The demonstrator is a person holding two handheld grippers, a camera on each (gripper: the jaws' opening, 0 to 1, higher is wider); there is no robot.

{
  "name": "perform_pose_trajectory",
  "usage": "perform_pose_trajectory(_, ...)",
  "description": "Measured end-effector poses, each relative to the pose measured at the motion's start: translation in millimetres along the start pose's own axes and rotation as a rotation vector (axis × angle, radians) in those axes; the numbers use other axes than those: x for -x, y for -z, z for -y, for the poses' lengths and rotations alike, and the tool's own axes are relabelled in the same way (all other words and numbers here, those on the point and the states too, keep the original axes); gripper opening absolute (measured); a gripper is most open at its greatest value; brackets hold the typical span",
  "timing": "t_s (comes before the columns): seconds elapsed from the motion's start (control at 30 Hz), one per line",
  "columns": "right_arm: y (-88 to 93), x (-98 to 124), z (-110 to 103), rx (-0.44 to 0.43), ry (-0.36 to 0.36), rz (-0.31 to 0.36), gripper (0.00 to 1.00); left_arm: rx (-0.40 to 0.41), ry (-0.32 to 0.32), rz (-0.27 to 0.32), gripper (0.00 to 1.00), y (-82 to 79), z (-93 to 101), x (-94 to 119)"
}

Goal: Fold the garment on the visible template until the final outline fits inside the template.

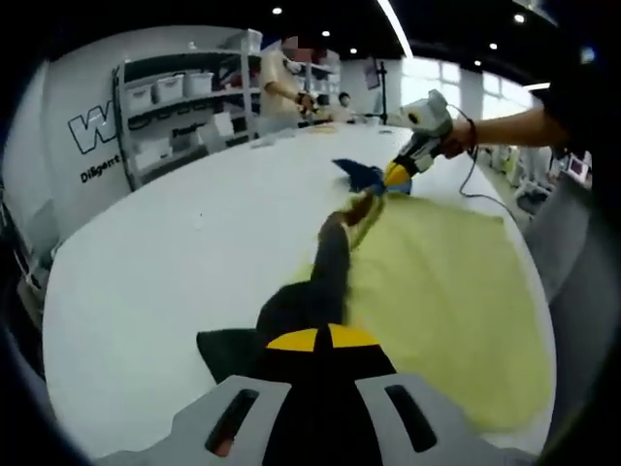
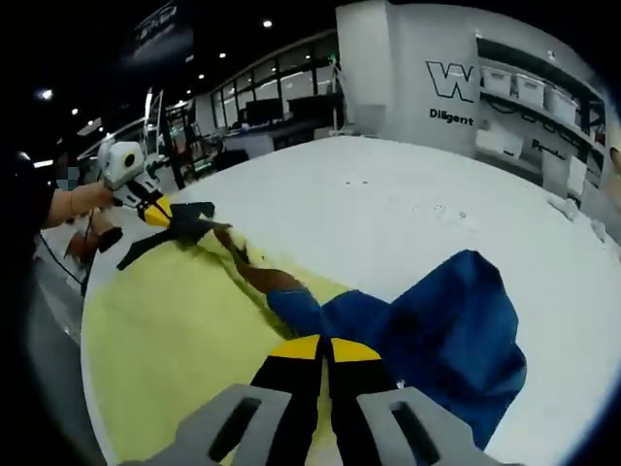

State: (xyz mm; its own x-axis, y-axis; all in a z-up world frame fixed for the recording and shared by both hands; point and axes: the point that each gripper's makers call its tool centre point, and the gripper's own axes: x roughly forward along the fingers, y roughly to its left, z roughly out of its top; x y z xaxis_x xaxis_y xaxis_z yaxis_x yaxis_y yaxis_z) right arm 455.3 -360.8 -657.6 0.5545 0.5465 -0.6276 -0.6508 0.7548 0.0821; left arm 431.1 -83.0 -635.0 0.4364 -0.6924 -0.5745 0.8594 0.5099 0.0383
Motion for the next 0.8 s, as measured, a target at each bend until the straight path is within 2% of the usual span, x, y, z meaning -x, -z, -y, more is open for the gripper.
perform_pose_trajectory(0.17,15.5,-6,3,-0.041,0.014,-0.033,0.0,-0.017,0.002,-0.065,0.04,16.3,1.9,-4)
perform_pose_trajectory(0.43,14.3,-5,3,-0.073,0.015,-0.037,0.0,0.007,-0.013,-0.106,0.04,24.1,0.2,-7)
perform_pose_trajectory(0.5,13.3,-4,3,-0.146,0.022,-0.042,0.0,0.056,-0.069,-0.126,0.06,25.7,-6.8,-6)
perform_pose_trajectory(0.53,9.2,-2,2,-0.199,0.017,-0.024,0.0,0.052,-0.071,-0.128,0.08,23.9,-5.8,-5)
perform_pose_trajectory(0.57,8.0,-1,0,-0.216,0.001,-0.028,0.02,0.056,-0.081,-0.118,0.09,21.6,-6.5,-4)
perform_pose_trajectory(0.6,5.1,2,0,-0.23,0.002,-0.027,0.08,0.077,-0.096,-0.098,0.1,17.5,-7.0,-2)
perform_pose_trajectory(0.7,-8.8,8,-5,-0.243,-0.015,0.012,0.16,0.106,-0.096,-0.071,0.14,8.5,-6.2,4)
perform_pose_trajectory(0.8,-20.2,10,-7,-0.231,-0.023,0.026,0.17,0.129,-0.09,-0.031,0.15,-5.8,-3.5,7)
